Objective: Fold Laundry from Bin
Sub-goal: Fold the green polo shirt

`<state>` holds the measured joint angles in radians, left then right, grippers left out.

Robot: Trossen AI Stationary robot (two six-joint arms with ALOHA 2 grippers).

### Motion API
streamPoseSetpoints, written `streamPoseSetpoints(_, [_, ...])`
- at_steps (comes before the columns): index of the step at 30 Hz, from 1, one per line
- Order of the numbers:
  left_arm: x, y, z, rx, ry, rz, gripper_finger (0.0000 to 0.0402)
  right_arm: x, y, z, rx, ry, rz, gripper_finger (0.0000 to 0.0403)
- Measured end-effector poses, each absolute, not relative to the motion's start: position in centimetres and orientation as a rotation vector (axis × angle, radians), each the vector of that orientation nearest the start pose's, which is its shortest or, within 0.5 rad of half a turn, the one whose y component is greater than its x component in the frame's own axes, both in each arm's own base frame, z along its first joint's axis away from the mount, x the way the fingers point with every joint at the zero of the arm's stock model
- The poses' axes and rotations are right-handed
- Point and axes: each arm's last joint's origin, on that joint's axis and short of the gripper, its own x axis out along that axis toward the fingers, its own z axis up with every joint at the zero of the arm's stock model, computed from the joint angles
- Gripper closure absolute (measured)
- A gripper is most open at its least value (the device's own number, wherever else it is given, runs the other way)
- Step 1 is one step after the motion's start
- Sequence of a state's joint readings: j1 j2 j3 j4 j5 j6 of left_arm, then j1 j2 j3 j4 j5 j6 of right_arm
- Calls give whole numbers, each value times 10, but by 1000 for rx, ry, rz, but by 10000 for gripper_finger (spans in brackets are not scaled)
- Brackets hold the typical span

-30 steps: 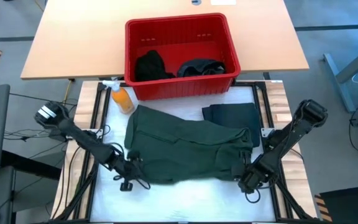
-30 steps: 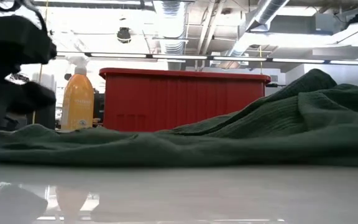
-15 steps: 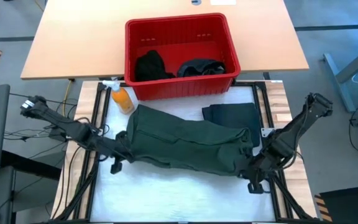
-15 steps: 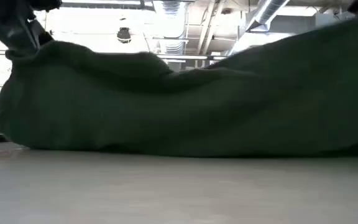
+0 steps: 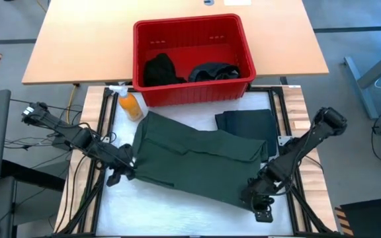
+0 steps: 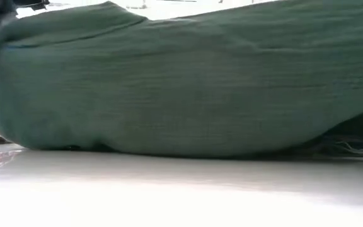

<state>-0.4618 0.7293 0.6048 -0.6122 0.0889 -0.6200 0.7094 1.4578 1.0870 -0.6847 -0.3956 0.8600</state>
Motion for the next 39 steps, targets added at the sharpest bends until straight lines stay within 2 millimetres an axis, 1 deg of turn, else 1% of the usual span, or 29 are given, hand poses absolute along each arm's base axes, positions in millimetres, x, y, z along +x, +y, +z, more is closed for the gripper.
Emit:
streamPoseSetpoints(5, [127, -70, 244, -532, 929, -359, 401, 218, 201, 249, 572, 1392, 496, 383])
streamPoseSetpoints(11, [126, -72, 245, -598, 969, -428, 401, 221, 201, 250, 608, 1390, 479, 383])
streamPoseSetpoints(13, [126, -71, 245, -565, 953, -394, 401, 222, 199, 250, 611, 1393, 474, 383])
streamPoseSetpoints(19, [132, -58, 242, -462, 839, -130, 401, 225, 180, 253, 649, 1437, 427, 384])
streamPoseSetpoints(23, [134, -46, 240, -453, 819, 10, 401, 217, 157, 260, 622, 1478, 376, 384])
streamPoseSetpoints(29, [139, -26, 241, -369, 763, 164, 401, 207, 115, 273, 600, 1501, 256, 384])
streamPoseSetpoints(36, [142, 4, 241, -278, 726, 353, 401, 200, 62, 276, 608, 1552, 59, 385])
streamPoseSetpoints(39, [141, 17, 241, -245, 731, 419, 401, 199, 44, 277, 608, 1558, 31, 385])
